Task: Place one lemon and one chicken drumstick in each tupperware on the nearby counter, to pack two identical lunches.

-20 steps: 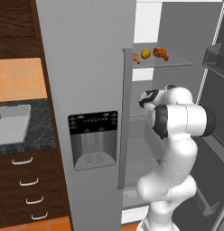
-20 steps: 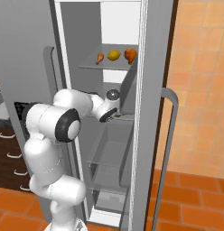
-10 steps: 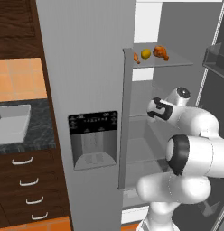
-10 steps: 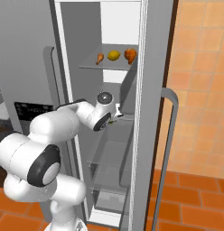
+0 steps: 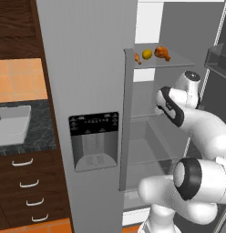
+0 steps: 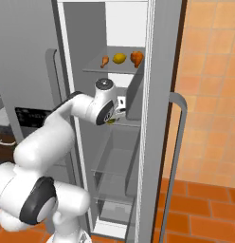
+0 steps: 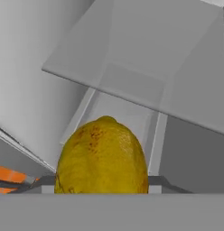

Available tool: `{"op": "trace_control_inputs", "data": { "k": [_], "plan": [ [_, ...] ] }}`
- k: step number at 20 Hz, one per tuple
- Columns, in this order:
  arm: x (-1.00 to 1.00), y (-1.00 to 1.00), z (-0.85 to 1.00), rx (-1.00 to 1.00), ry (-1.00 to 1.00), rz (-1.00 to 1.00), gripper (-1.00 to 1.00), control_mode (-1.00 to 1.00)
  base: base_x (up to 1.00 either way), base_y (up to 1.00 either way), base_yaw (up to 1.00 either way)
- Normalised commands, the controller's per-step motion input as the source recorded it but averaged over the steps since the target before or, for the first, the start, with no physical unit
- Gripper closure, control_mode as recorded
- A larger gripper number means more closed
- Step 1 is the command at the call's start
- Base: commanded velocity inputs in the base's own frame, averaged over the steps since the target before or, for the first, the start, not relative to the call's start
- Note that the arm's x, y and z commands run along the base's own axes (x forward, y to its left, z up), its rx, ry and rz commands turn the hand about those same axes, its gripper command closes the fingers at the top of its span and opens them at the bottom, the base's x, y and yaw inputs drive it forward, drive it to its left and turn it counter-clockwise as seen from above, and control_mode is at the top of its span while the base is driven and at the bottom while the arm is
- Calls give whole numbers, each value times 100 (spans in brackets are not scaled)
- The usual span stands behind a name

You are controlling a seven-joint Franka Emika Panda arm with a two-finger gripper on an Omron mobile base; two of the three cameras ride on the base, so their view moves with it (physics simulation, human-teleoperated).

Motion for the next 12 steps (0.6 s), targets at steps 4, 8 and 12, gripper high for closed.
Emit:
{"op": "trace_control_inputs", "data": {
  "k": [4,8,12],
  "plan": [
    [-100,0,-9,-3,3,0,100,-100,0,0,0],
    [-99,34,-46,-12,3,5,100,-100,0,0,0],
    [0,0,0,0,0,0,100,100,-68,35,16]
  ]
}}
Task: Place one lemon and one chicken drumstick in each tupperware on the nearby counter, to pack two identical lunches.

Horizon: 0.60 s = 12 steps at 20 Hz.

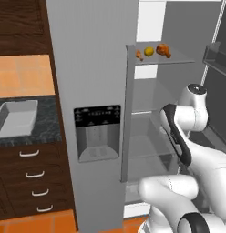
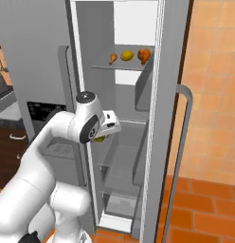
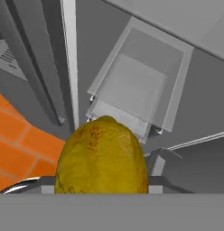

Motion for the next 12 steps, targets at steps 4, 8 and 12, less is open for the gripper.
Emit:
{"op": "trace_control_inputs", "data": {
  "k": [4,8,12],
  "plan": [
    [0,0,0,0,0,0,100,100,-27,94,11],
    [0,0,0,0,0,0,100,100,30,100,0],
    [0,0,0,0,0,0,100,100,59,100,-9]
  ]
}}
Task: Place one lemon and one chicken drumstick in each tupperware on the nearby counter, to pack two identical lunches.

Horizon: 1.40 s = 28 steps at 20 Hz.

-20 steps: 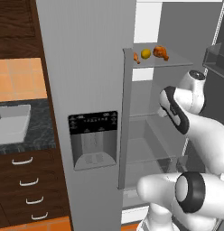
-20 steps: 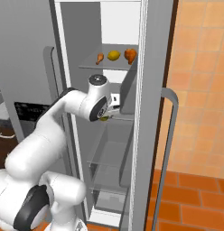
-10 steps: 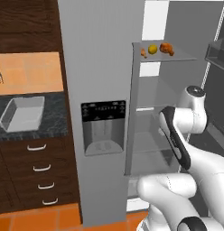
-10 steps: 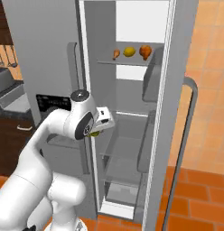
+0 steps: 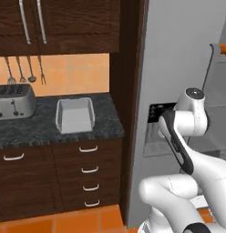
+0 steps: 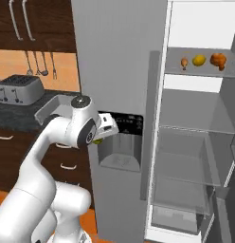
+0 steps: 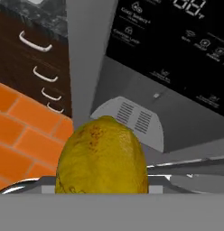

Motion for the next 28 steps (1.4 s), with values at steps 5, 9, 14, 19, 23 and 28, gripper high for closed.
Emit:
{"op": "trace_control_inputs", "data": {
  "k": [5,9,14,19,23,28],
  "plan": [
    [0,0,0,0,0,0,100,100,59,100,-17],
    [0,0,0,0,0,0,100,100,65,100,-19],
    [0,0,0,0,0,0,100,100,78,100,-19],
    [56,15,-19,-5,0,-8,100,-100,34,36,-7],
    [92,-18,-32,-1,0,-5,100,-100,0,0,0],
    [54,-60,-28,1,0,0,100,-100,0,0,0]
  ]
}}
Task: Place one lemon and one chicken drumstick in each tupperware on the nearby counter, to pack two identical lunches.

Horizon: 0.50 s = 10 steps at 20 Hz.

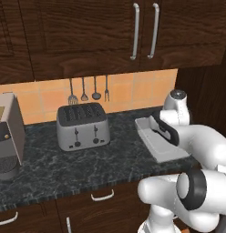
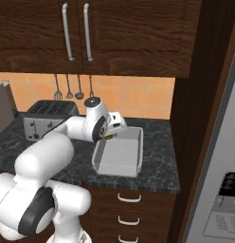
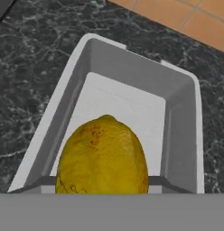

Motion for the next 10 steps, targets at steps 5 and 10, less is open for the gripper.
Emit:
{"op": "trace_control_inputs", "data": {
  "k": [5,10],
  "plan": [
    [22,-43,-41,1,0,0,100,-100,0,0,0],
    [27,-4,-49,0,0,0,100,-100,0,0,0]
  ]
}}
